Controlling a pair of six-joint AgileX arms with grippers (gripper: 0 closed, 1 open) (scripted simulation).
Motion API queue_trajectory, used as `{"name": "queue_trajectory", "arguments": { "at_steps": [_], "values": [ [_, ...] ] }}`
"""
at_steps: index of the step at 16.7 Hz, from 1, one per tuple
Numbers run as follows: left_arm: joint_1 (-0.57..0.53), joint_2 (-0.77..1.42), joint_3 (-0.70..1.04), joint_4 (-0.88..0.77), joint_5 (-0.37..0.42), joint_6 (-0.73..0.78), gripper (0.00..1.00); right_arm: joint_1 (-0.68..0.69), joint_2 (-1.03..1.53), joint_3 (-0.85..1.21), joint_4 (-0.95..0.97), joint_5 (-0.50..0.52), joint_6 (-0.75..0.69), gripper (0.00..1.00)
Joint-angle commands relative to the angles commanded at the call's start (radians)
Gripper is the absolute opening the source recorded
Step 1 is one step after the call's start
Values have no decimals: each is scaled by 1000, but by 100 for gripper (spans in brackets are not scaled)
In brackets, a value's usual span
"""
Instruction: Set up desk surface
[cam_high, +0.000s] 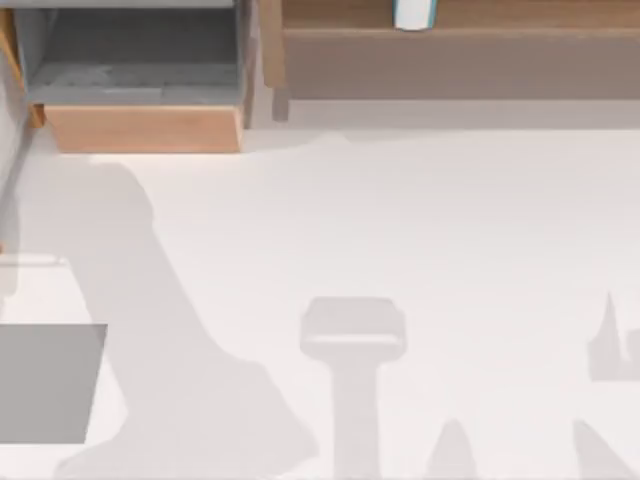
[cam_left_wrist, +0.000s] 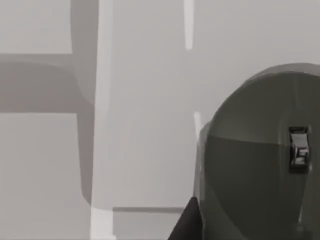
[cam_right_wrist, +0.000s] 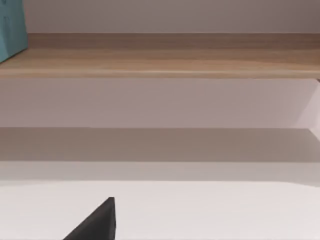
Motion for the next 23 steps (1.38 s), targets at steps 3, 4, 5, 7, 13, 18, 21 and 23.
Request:
{"name": "queue_trajectory", "arguments": {
  "at_steps": [3, 4, 5, 7, 13, 18, 21, 23],
  "values": [
    [0, 0, 0, 0, 0, 0, 0, 0, 0, 0, 0, 0, 0, 100],
    [0, 0, 0, 0, 0, 0, 0, 0, 0, 0, 0, 0, 0, 100],
    [0, 0, 0, 0, 0, 0, 0, 0, 0, 0, 0, 0, 0, 100],
    [0, 0, 0, 0, 0, 0, 0, 0, 0, 0, 0, 0, 0, 100],
    [3, -9, 2, -1, 0, 0, 0, 0, 0, 0, 0, 0, 0, 100],
    [13, -127, -46, -9, 8, -24, 0, 0, 0, 0, 0, 0, 0, 100],
    [-2, -243, -120, 10, 11, -43, 0, 0, 0, 0, 0, 0, 0, 100],
    [-25, -334, -187, 33, 12, -55, 0, 0, 0, 0, 0, 0, 0, 100]
  ]
}}
